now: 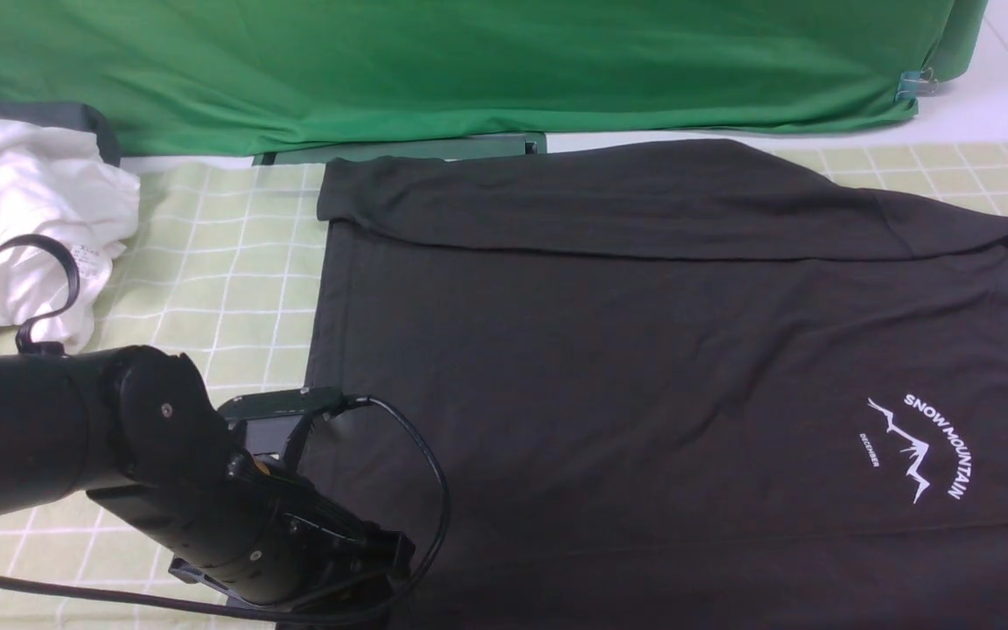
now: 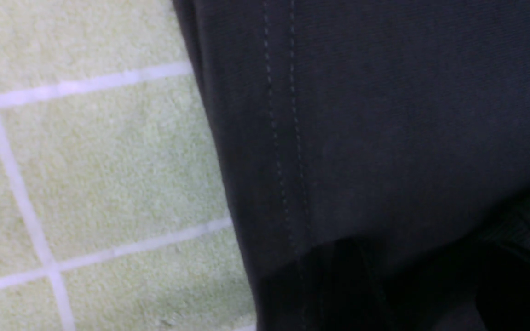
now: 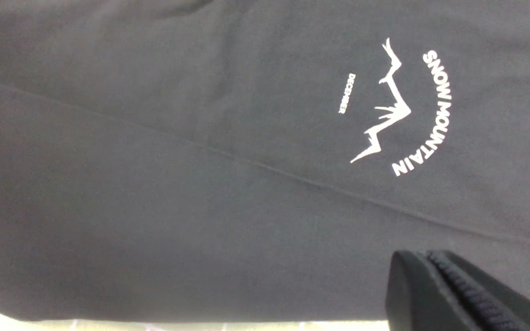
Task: Fold a long-sleeved shirt over a green coffee tablecloth.
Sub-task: 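Grasp the left edge of the dark T-shirt lying flat on the table, then fold the left side of the black T-shirt inward over its body, then grab the top left corner of the dark shirt with the left gripper, then fold the left side of the dark shirt inward over its body with the left gripper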
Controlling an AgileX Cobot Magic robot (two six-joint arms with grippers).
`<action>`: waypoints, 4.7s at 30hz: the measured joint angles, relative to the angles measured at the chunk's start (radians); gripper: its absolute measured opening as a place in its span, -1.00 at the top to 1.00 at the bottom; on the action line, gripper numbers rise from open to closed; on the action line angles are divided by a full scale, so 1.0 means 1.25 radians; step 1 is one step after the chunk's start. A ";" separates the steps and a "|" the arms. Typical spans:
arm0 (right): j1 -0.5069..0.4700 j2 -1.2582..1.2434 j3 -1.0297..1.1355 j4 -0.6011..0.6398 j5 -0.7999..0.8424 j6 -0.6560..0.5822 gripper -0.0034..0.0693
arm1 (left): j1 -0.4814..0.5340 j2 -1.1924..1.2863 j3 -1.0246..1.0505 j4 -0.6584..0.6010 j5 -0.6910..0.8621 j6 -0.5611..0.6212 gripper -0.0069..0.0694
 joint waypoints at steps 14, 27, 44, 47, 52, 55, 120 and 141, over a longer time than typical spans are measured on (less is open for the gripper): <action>0.000 0.000 0.001 0.000 -0.003 0.000 0.77 | 0.000 0.000 -0.018 -0.007 0.041 0.023 0.48; 0.000 0.000 0.001 0.000 -0.004 0.000 0.71 | 0.000 -0.121 -0.225 0.046 0.160 0.003 0.77; 0.000 0.000 0.001 0.000 -0.011 0.000 0.71 | 0.029 0.118 -0.523 0.221 0.158 -0.161 0.77; 0.000 0.000 0.001 0.000 -0.013 0.000 0.71 | 0.064 0.180 -0.590 0.223 0.181 -0.168 0.77; 0.000 0.000 0.001 0.000 -0.019 0.000 0.70 | 0.095 0.235 -0.645 0.215 0.192 -0.171 0.77; 0.000 0.000 0.001 0.000 -0.020 0.000 0.69 | 0.104 0.266 -0.650 0.215 0.193 -0.171 0.77; 0.000 0.000 0.001 0.012 -0.072 0.057 0.60 | 0.269 0.632 -0.911 -0.195 -0.107 -0.179 0.47; 0.000 0.000 0.001 0.012 -0.064 0.057 0.56 | 0.275 0.394 -0.959 -0.242 0.212 -0.145 0.76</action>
